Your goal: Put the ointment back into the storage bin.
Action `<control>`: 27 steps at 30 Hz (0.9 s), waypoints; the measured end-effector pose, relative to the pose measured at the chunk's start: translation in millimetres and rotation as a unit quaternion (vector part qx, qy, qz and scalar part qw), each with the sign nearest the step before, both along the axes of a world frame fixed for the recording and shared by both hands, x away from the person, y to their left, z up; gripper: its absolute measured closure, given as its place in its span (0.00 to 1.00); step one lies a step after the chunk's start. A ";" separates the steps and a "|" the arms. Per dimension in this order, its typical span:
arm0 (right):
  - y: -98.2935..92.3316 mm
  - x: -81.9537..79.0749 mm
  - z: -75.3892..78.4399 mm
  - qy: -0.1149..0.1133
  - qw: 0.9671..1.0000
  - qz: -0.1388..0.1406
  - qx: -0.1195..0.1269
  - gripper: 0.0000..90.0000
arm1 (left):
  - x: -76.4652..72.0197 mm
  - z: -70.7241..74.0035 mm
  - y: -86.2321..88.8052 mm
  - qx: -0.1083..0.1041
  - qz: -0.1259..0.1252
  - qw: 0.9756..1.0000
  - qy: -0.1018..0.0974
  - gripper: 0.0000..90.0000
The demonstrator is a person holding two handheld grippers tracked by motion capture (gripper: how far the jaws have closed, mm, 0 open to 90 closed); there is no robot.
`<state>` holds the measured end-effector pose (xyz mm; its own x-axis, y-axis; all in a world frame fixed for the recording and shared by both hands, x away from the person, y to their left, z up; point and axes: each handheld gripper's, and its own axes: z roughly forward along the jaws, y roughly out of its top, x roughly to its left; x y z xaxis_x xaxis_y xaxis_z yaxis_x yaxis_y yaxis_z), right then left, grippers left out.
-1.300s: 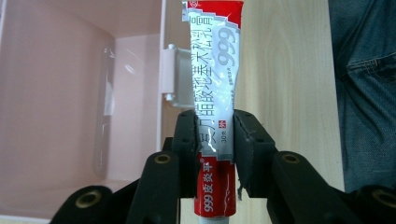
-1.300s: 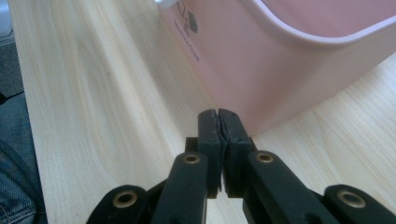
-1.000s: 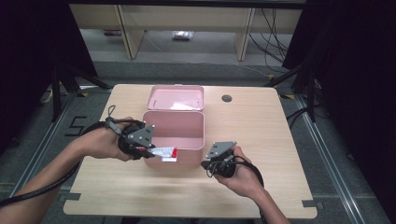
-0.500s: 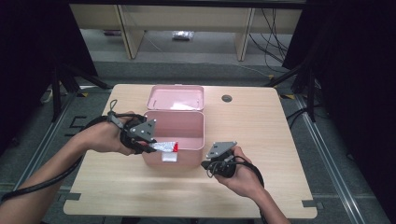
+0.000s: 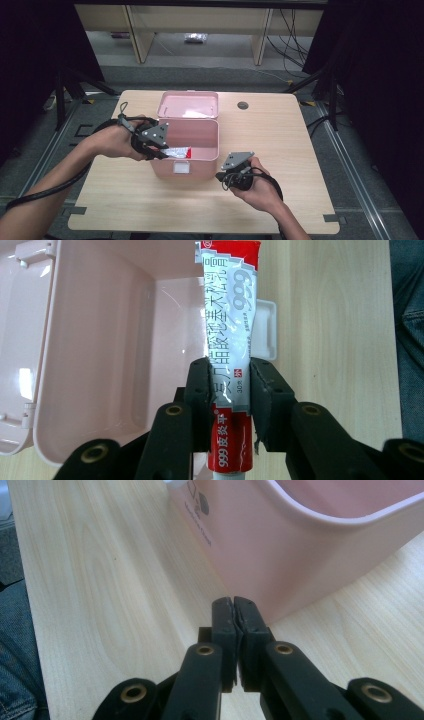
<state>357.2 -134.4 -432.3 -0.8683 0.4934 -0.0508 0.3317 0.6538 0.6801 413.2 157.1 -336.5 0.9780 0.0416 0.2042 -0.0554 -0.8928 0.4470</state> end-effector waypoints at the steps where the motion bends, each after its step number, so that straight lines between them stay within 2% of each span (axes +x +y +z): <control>1: -0.1 0.0 0.1 0.000 1.000 0.000 0.000 0.99 | 0.8 -0.6 -0.3 -0.003 0.002 1.000 0.003 0.80; 11: -1.6 -0.3 1.7 0.004 1.000 -0.001 -0.004 0.99 | 9.2 -3.4 -2.1 -0.003 0.007 1.000 0.009 0.80; 13: -0.8 -0.5 0.6 0.001 1.000 -0.003 0.000 0.99 | 11.1 -3.9 -2.3 0.002 0.006 1.000 0.009 0.80; 18: -0.8 -0.3 0.4 0.003 1.000 -0.002 0.001 0.99 | 13.7 -5.7 -2.9 0.000 0.010 1.000 0.012 0.80; 21: -1.4 0.0 1.7 0.003 1.000 0.001 -0.004 0.99 | 16.5 -7.2 -4.8 0.003 0.009 1.000 0.014 0.80; 27: -1.2 -0.9 0.9 0.003 1.000 -0.006 0.001 0.99 | 18.3 -9.7 -7.8 0.007 0.008 1.000 0.017 0.80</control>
<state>356.2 -135.6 -431.4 -0.8625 0.5042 -0.0436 0.3443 0.6478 0.6795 431.5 149.3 -346.2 0.9837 0.0545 0.1715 -0.0262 -0.8996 0.4360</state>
